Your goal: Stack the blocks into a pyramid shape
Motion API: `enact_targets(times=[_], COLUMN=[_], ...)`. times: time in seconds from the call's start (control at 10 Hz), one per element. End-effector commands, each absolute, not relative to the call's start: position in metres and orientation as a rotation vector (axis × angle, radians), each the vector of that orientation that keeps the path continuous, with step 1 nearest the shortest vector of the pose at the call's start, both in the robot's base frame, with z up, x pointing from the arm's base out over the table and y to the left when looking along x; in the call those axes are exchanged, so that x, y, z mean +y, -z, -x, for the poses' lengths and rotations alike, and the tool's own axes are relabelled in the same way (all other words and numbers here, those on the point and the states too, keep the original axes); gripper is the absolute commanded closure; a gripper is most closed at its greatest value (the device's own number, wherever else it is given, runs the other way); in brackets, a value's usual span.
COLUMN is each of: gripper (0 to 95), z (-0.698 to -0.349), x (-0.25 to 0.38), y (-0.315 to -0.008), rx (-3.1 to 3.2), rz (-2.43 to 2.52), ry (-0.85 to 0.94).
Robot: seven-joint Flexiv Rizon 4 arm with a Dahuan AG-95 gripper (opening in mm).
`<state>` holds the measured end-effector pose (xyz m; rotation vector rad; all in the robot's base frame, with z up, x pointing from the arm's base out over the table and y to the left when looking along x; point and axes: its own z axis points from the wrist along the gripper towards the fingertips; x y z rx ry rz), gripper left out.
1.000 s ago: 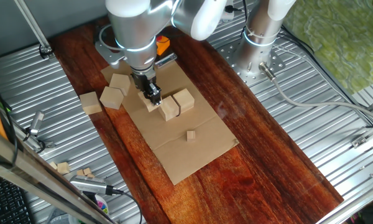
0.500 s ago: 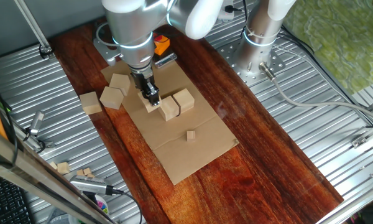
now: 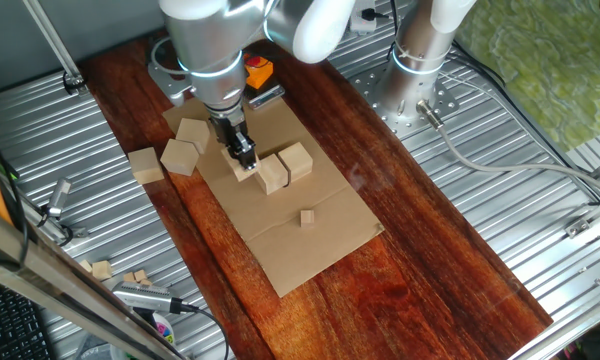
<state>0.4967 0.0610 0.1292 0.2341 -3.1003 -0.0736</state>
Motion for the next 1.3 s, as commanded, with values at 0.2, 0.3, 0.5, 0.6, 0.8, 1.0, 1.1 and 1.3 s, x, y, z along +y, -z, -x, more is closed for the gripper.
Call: enact_targets(times=[0.2,0.3,0.5,0.6,0.8,1.0,1.1,1.3], gripper=[95.0,95.0,95.0,95.0,95.0,95.0,95.0,95.0], z=[-0.503,-0.503,-0.503,-0.503,-0.504,-0.504,-0.504,-0.504], x=[0.077,0.077,0.077,0.076,0.075,0.074,0.073,0.072], y=[-0.127,-0.125,-0.124,-0.122,-0.12,-0.117,-0.117,-0.114], rx=[-3.101,-3.108,-3.121,-3.131,-3.134,-3.139,-3.141,-3.146], rz=[-0.243,-0.256,-0.26,-0.257,-0.252,-0.252,-0.255,-0.26], ry=[0.073,0.074,0.064,0.063,0.057,0.053,0.052,0.045])
